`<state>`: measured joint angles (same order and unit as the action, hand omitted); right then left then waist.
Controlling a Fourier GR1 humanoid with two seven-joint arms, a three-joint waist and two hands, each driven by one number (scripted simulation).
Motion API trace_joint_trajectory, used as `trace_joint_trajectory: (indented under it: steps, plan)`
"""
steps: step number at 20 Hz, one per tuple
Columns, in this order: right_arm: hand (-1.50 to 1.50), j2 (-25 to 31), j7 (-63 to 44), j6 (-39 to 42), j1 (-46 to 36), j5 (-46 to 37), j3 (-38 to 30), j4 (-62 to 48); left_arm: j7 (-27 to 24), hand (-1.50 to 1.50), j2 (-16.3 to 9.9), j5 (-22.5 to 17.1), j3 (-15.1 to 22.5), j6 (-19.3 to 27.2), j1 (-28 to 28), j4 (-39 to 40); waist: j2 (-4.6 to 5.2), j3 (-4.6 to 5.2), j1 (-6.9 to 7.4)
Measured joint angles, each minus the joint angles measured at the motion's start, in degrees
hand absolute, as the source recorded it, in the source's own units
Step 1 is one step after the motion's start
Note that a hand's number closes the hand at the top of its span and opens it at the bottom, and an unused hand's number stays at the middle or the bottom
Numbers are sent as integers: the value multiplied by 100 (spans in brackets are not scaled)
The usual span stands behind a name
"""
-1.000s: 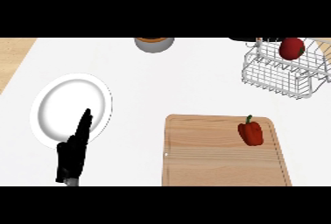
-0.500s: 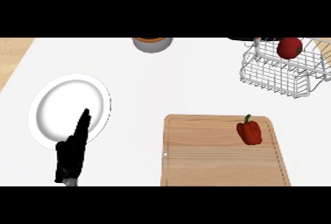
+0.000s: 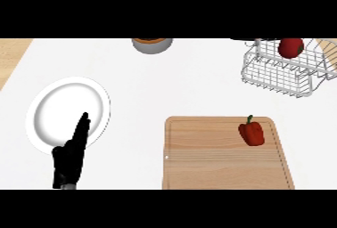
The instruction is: Pick the tomato from the cutting board and place it in the tiered basket
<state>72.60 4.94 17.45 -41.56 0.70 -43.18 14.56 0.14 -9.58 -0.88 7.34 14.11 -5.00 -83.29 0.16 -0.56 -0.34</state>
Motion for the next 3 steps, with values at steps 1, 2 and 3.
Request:
trace_joint_trajectory:
  steps: [1, 2, 3]
  plan:
    - [-150, 95, 94, 145, 145, 30, -51, -83, -32, 0, 0, -10, -17, -11, 1, 16, 2, -2, 5]
    - [-150, 196, 169, 326, 273, 80, -118, -170, -34, 0, -12, -32, -36, -35, -2, 19, 5, -6, -3]
    - [-150, 232, 327, 484, 454, 123, -182, -254, -45, 0, -14, -34, -47, -38, -9, 26, 1, -8, -16]
